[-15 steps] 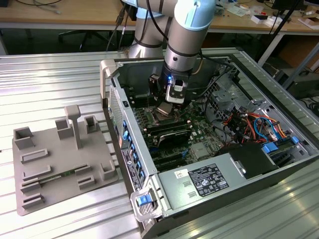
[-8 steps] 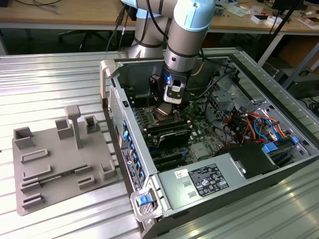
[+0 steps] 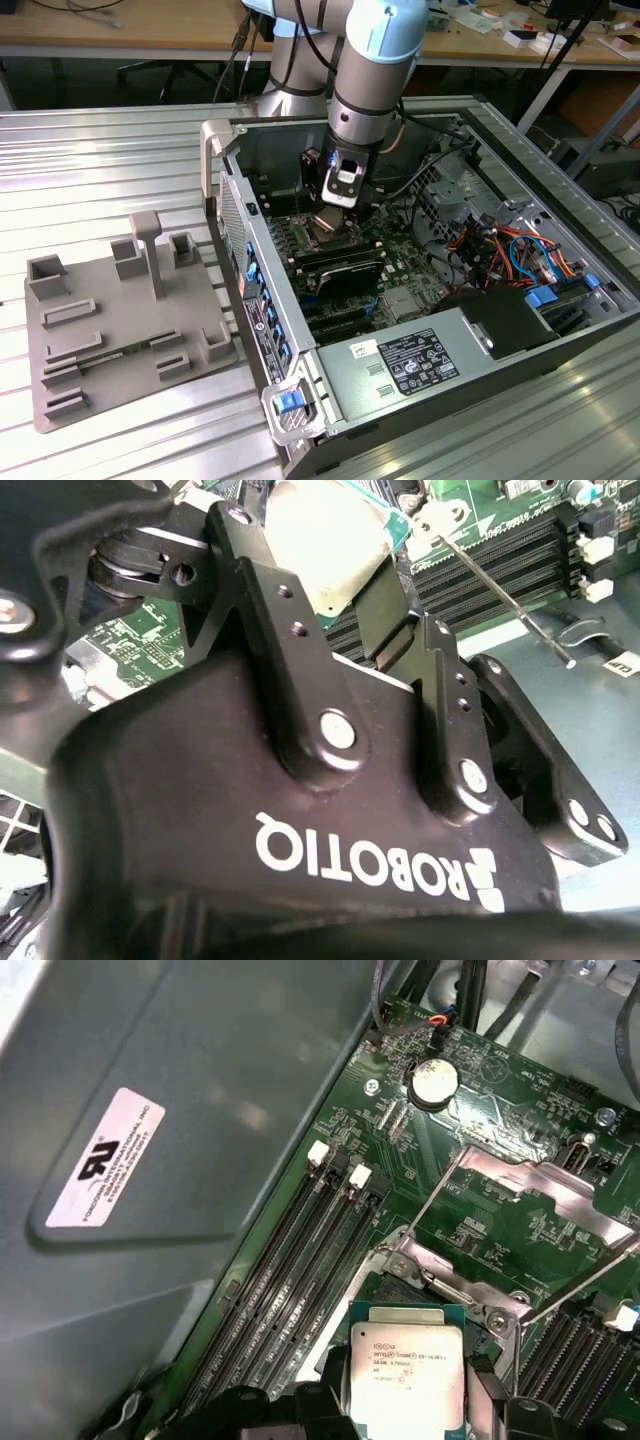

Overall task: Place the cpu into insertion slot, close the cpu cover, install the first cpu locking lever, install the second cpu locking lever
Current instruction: 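Place the cpu into insertion slot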

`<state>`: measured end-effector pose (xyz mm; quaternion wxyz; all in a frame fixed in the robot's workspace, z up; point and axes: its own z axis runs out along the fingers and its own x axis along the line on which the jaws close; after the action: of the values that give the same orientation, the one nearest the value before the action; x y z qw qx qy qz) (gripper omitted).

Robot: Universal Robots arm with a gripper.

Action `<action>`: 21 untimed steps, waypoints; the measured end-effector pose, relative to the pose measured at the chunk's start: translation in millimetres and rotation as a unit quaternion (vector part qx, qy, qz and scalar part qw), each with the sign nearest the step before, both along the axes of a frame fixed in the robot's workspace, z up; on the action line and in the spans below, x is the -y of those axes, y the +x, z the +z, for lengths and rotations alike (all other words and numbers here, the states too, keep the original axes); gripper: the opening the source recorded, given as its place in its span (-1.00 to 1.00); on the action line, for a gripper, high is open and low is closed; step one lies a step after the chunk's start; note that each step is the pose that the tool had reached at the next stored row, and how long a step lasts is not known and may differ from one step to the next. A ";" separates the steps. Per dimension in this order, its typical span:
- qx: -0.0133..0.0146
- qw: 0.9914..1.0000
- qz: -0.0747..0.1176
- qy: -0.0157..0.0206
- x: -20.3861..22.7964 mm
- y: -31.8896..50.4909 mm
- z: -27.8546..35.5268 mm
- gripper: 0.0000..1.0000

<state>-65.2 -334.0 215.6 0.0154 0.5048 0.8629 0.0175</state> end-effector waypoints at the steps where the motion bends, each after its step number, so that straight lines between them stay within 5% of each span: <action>1: 0.000 1.000 -0.003 0.000 -0.3 0.0 -0.2 0.09; 7: 0.000 0.999 -0.041 0.000 -0.5 0.0 -2.0 0.09; 13: 0.000 0.997 -0.075 0.000 -0.5 0.0 -3.3 0.09; 19: 0.000 0.994 -0.109 0.000 -0.5 0.0 -4.5 0.09; 21: 0.000 0.992 -0.123 0.000 -0.5 0.0 -5.0 0.09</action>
<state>-65.2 -333.5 210.6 0.0175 0.6070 0.7944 0.0155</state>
